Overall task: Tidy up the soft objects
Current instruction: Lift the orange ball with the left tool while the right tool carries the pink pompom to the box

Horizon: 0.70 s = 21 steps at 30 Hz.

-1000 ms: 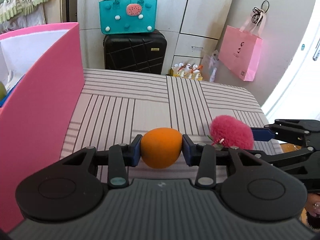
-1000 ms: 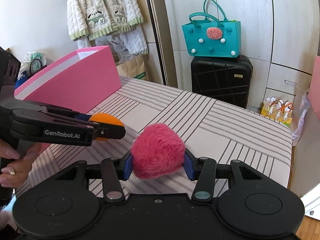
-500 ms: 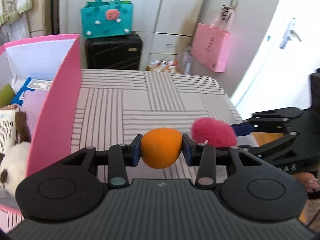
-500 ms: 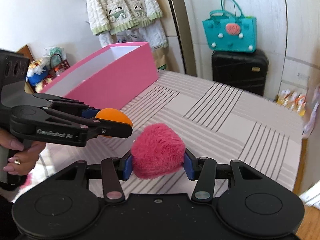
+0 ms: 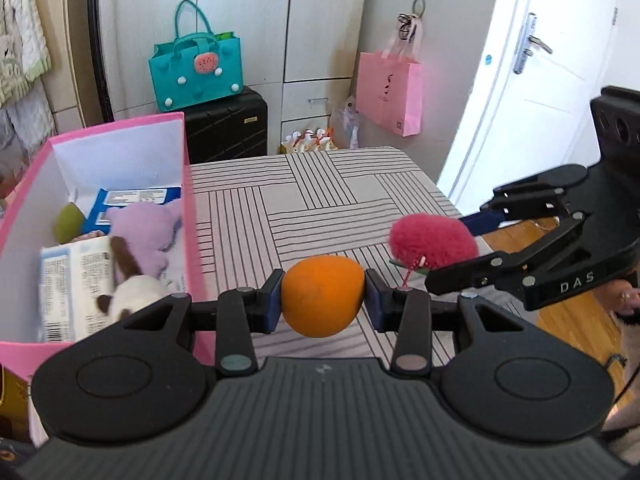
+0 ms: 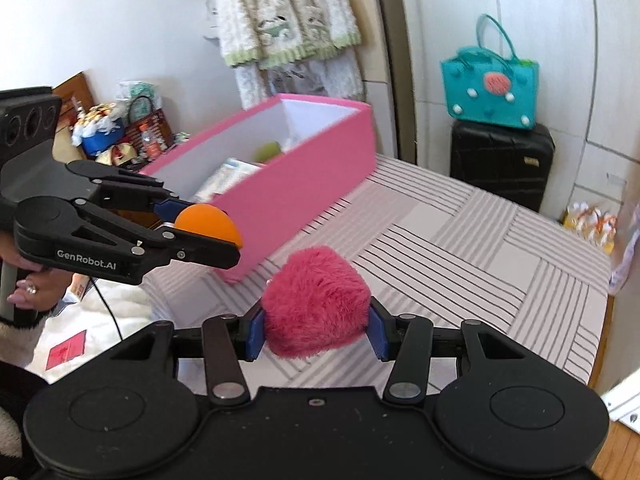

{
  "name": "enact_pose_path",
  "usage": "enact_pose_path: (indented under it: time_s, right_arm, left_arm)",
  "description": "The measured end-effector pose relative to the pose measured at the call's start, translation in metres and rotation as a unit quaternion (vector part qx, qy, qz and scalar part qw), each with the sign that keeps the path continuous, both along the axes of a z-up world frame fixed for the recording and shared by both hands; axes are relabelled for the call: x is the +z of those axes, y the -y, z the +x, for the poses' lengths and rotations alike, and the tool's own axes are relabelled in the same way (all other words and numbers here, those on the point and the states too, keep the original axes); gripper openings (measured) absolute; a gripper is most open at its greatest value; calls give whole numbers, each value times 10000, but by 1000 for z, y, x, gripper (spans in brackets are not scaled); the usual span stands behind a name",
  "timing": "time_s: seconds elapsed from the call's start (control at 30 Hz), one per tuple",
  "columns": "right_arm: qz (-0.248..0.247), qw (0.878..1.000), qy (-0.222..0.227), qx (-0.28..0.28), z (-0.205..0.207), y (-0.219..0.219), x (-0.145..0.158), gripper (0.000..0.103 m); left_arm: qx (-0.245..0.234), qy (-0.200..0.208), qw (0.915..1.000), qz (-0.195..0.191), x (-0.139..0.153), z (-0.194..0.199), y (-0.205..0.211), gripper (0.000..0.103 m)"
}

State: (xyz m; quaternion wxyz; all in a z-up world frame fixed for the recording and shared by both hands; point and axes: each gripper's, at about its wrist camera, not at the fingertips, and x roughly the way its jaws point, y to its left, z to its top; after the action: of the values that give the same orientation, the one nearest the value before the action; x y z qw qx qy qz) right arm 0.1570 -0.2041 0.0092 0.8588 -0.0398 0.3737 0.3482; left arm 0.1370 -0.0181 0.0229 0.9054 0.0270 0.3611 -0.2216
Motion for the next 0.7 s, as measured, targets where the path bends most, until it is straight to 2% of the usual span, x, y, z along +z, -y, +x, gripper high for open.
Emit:
enact_pose_path:
  time_s: [0.2,0.33,0.53,0.6,0.7]
  right_arm:
    - [36,9991,424,3,-21,-24,32,55]
    - [144,9980,569,233,-28,-41,53,55]
    - [265,9938,1047,247,-26,-71,74,55]
    - [302,9925,1151,283,-20,-81,75,55]
    - [353,9922,1123,420,-4,-99,72,55]
  left_arm:
    - [-307,-114,9995,-20,28,-23,-23,40]
    - [-346,-16,9994,35,51,-40,-39,40]
    - [-180,388,9989,179,75,-60,-68,41]
    - [-26,472,9989,7,74,-62,-84,41]
    - [239,364,9989,-171,66,-53,-106,41]
